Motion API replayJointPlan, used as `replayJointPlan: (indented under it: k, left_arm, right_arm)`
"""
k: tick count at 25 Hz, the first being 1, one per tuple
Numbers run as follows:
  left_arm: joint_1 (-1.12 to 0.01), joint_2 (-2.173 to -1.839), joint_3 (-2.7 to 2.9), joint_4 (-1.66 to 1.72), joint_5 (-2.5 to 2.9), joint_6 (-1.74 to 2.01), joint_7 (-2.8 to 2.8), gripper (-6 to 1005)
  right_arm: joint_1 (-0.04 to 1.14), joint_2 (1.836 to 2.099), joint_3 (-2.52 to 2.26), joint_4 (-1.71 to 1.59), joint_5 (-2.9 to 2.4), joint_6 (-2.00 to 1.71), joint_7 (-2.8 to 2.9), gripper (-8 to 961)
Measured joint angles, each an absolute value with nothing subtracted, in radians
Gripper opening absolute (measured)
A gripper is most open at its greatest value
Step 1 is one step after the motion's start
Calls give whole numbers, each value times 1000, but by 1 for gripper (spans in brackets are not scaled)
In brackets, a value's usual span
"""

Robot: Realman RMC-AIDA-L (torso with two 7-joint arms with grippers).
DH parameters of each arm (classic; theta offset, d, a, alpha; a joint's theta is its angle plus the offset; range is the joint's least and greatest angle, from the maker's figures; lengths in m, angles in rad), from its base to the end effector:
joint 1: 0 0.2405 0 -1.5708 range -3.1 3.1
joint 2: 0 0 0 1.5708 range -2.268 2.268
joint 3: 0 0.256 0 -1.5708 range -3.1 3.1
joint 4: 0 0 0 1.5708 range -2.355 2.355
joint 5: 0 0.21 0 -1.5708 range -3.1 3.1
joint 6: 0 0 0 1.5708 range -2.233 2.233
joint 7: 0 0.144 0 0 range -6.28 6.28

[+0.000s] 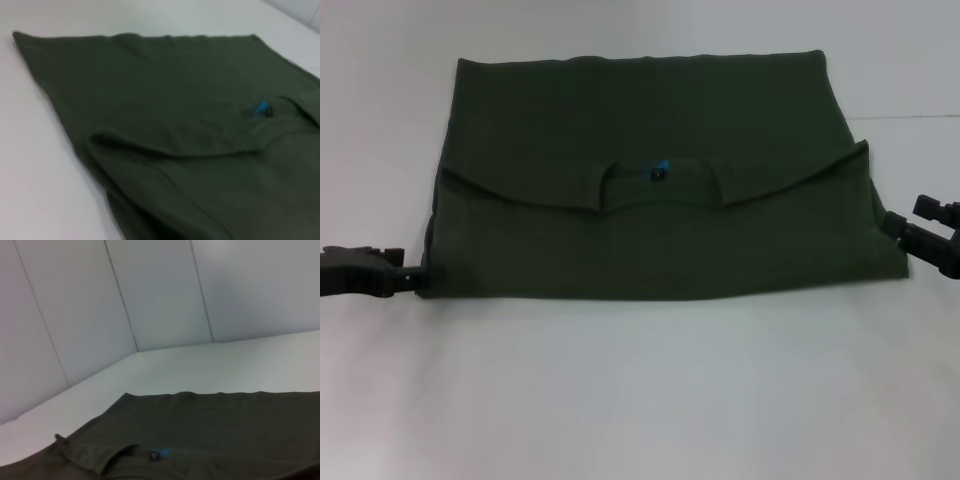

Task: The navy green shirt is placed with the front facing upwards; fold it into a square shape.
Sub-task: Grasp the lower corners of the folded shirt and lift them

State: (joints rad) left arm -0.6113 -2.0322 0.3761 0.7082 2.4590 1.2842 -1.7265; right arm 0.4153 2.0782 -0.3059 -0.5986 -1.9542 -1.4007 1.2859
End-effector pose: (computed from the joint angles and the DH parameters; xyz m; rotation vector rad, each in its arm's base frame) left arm -0.3308 0.3674 0.0501 -2.3208 -1.0970 -0.2593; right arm 0.3419 0.3170 0.0464 -2.1459 0.8453 0.7620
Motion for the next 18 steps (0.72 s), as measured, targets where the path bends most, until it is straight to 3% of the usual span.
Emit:
replayJointPlan:
  k: [18]
  left_arm:
    - [-618, -2058, 487, 685, 2460, 1227, -1687, 765]
  right_arm:
    - [411, 2082, -300, -598, -1954, -1413, 1303, 689]
